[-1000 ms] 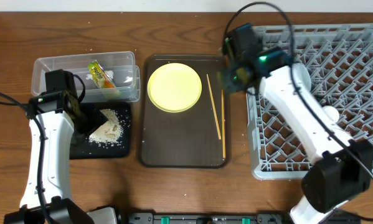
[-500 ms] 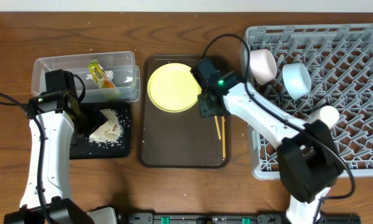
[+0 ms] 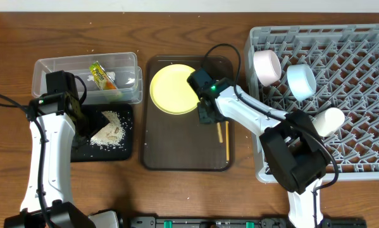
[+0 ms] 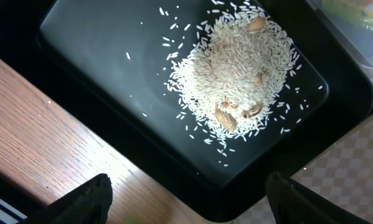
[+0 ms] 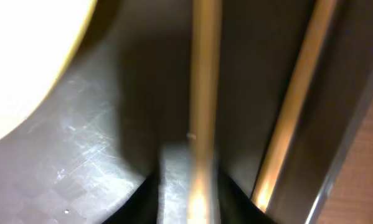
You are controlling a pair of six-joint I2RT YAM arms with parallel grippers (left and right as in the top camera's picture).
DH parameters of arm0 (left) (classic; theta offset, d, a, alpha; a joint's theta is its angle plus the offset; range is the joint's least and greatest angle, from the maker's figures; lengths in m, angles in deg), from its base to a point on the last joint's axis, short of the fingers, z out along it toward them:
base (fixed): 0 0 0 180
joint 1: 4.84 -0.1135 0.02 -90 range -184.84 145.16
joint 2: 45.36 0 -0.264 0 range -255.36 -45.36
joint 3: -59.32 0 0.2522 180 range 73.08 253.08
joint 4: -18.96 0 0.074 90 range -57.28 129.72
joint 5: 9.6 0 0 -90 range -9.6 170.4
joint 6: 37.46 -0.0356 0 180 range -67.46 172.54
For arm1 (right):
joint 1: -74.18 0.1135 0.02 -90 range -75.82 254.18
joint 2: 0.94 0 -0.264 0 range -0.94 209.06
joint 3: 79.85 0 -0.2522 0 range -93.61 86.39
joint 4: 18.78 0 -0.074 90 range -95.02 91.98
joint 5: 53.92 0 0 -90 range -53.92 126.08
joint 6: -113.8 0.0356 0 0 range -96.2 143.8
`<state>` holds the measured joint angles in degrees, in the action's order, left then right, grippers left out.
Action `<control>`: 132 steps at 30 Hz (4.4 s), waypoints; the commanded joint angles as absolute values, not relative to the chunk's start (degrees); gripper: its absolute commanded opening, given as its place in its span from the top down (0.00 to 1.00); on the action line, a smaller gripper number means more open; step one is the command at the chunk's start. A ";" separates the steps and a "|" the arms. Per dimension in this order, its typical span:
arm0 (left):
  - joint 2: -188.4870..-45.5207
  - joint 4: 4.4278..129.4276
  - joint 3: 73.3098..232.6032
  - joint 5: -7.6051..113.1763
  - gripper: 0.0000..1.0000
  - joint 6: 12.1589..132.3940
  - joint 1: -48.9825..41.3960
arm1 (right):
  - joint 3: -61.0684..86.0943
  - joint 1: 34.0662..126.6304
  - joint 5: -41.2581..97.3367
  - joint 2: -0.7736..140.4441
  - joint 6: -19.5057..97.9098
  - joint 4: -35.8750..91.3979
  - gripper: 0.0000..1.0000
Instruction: Sort waste into correct bins and load items into the dishwasher rack
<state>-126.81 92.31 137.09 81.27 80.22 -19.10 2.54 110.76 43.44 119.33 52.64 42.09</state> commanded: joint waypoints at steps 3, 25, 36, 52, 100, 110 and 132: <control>-126.70 92.38 137.04 82.40 0.18 80.92 -19.39 | 2.95 111.40 41.32 121.34 54.00 42.98 0.93; -126.70 92.23 137.04 82.40 0.18 80.90 -19.41 | -0.26 99.79 36.64 97.06 37.76 62.52 0.99; -126.70 92.03 137.04 82.40 0.18 80.90 -19.39 | 2.84 91.29 37.14 93.89 38.28 70.35 0.99; -126.70 91.81 137.04 82.40 0.18 80.90 -19.41 | 15.89 90.70 38.54 93.89 40.08 60.91 0.96; -126.70 91.77 137.04 82.40 0.18 80.92 -19.39 | 4.83 107.18 35.44 118.59 53.12 51.05 0.71; -126.70 91.81 137.04 82.40 0.18 80.90 -19.39 | 5.81 108.75 35.53 119.92 53.17 50.02 0.97; -126.70 91.77 137.04 82.40 0.18 80.90 -19.41 | 2.75 93.91 34.59 91.09 37.83 64.75 0.99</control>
